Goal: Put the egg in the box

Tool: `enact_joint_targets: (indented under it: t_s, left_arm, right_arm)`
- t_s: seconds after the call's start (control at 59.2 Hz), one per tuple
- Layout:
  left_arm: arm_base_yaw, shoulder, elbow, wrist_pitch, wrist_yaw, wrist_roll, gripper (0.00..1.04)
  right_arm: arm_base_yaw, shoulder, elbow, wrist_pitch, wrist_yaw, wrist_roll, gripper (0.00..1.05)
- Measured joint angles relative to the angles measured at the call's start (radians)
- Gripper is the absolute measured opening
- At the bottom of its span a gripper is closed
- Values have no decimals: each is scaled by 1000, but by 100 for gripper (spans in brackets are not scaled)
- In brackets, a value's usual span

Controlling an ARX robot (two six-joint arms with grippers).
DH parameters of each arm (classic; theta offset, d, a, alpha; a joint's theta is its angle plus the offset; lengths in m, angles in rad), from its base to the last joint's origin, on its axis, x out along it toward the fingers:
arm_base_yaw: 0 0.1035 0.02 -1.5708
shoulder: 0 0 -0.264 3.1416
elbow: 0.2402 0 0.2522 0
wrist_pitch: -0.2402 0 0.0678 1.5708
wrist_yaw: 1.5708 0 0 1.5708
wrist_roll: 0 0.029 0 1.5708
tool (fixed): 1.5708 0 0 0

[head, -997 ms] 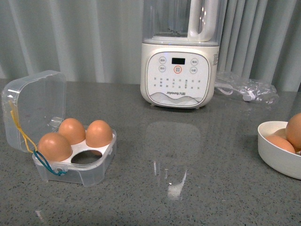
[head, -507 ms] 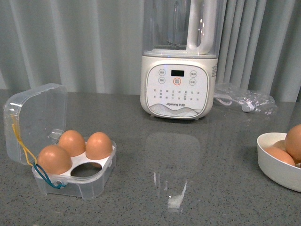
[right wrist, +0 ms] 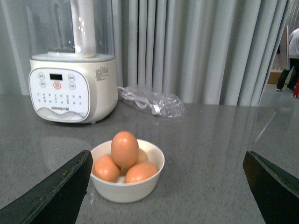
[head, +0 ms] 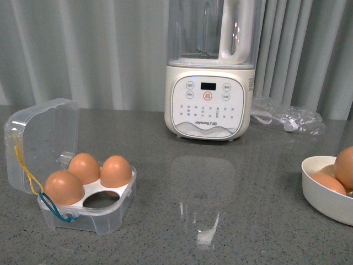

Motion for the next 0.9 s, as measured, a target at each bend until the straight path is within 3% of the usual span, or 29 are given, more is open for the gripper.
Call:
enact_joint_targets:
  t_s: [0.152, 0.203, 0.524, 0.896]
  left_arm:
    - [0, 0, 0, 0, 0, 0, 98]
    - [0, 0, 0, 0, 0, 0, 98]
    - [0, 0, 0, 0, 0, 0, 98]
    - [0, 0, 0, 0, 0, 0, 98]
  right_arm:
    - [-22, 360, 150, 290, -46, 16, 98]
    - [-26, 498, 235, 318, -62, 27, 98]
    - [-3, 942, 536, 191, -77, 23, 98]
    - [33, 1122, 566, 145, -92, -32, 98]
